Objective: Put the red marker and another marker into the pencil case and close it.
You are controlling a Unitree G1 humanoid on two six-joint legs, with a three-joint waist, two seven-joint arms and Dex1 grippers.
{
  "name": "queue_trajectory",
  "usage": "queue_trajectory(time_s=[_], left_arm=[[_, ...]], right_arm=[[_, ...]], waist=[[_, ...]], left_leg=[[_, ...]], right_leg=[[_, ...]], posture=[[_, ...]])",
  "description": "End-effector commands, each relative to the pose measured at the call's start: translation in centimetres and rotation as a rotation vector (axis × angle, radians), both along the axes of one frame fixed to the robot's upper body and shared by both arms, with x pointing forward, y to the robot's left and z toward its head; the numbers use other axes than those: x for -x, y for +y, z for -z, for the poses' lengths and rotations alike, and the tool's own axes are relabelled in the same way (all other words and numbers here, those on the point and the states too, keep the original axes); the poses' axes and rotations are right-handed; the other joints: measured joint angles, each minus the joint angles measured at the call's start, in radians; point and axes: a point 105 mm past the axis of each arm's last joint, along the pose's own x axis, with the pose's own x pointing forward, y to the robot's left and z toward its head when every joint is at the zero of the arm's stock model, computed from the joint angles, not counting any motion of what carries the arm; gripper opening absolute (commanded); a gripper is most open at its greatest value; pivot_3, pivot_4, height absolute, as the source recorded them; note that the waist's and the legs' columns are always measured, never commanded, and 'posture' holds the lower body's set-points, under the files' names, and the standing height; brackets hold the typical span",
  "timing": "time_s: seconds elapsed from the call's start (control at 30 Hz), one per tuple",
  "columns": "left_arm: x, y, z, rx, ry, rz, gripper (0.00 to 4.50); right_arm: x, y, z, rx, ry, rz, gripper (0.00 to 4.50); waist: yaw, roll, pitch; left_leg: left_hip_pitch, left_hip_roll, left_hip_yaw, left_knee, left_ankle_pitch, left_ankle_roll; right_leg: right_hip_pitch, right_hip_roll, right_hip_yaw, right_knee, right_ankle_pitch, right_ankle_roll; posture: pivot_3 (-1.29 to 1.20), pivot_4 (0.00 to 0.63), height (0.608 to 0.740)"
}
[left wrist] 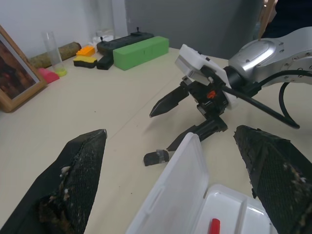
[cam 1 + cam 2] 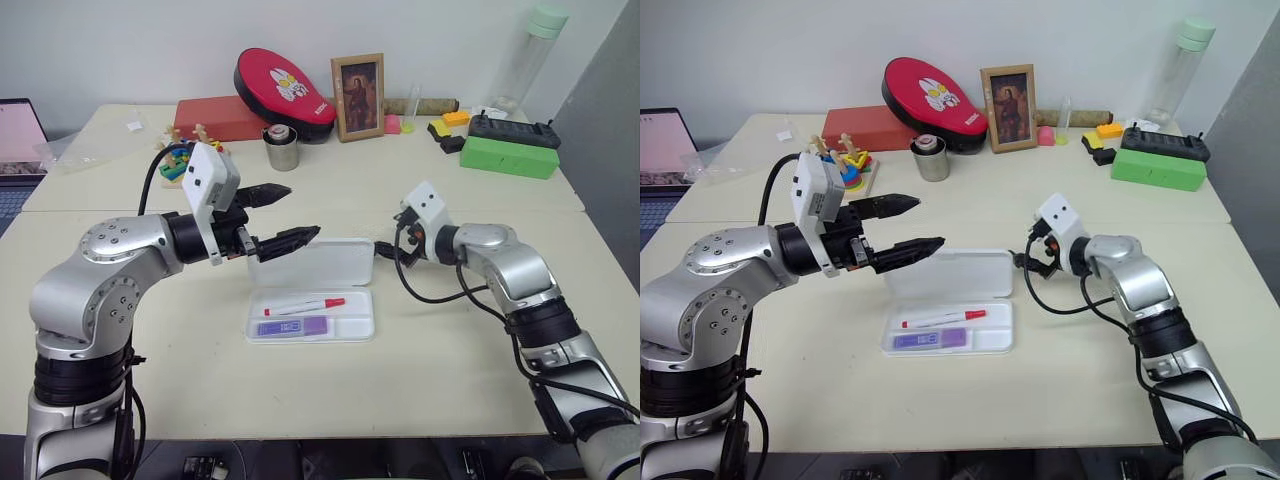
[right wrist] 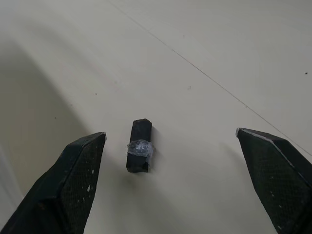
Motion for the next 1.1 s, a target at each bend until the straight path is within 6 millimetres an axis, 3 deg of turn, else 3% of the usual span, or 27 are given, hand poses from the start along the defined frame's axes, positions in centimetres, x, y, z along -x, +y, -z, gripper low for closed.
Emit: queue_trajectory(time_s=[0.03,0.33,0.43,0.9,0.97,1.1], left_arm=[[0.3,0.5,-1.3,0.006,-0.056,-0.018,4.45],[0.3,0.4,-1.2,0.006,-0.058,-0.020,4.45],[0.2,0.4,-1.1,-0.001,-0.059,-0.021,4.50],[0.1,0.5,-1.1,-0.006,-0.062,-0.022,4.50],[-0.1,0.6,-1.1,-0.005,-0.066,-0.028,4.50],[-0.2,0.7,-1.1,-0.001,-0.066,-0.029,4.50]], right_arm=[[-0.3,0.9,-0.7,-0.004,-0.031,-0.029,4.50],[-0.7,2.1,3.0,0.036,0.059,-0.014,4.50],[-0.9,2.0,3.7,0.054,0.073,0.004,4.03],[-1.1,2.0,3.5,0.040,0.069,0.018,0.54],[-1.1,2.1,3.3,0.027,0.065,0.017,0.33],[-1.7,1.4,1.8,-0.005,0.023,0.051,0.32]], waist=[[0.000,0.000,0.000],[-0.002,0.000,0.000],[-0.002,0.000,0.000],[-0.003,0.000,0.000],[-0.003,0.000,0.000],[-0.002,0.000,0.000]], left_leg=[[0.000,0.000,0.000,0.000,0.000,0.000],[0.001,0.000,0.000,0.000,0.000,0.000],[0.003,0.000,0.000,0.000,0.000,0.000],[0.006,0.000,0.000,0.000,0.000,0.001],[0.006,0.000,0.000,0.000,0.000,0.001],[0.006,0.000,0.000,0.000,0.000,0.001]], right_leg=[[0.000,0.000,0.000,0.000,0.000,0.000],[0.000,0.000,0.000,0.002,0.000,0.000],[0.001,0.000,0.001,0.003,0.000,0.000],[0.002,0.000,0.001,0.007,0.000,0.000],[0.002,0.000,0.001,0.007,0.000,0.000],[0.002,0.000,0.001,0.007,0.000,0.000]], posture=[[0.00,0.150,0.740],[0.00,0.150,0.740],[0.00,0.150,0.740],[0.00,0.150,0.740],[0.00,0.150,0.740],[0.00,0.150,0.740]])
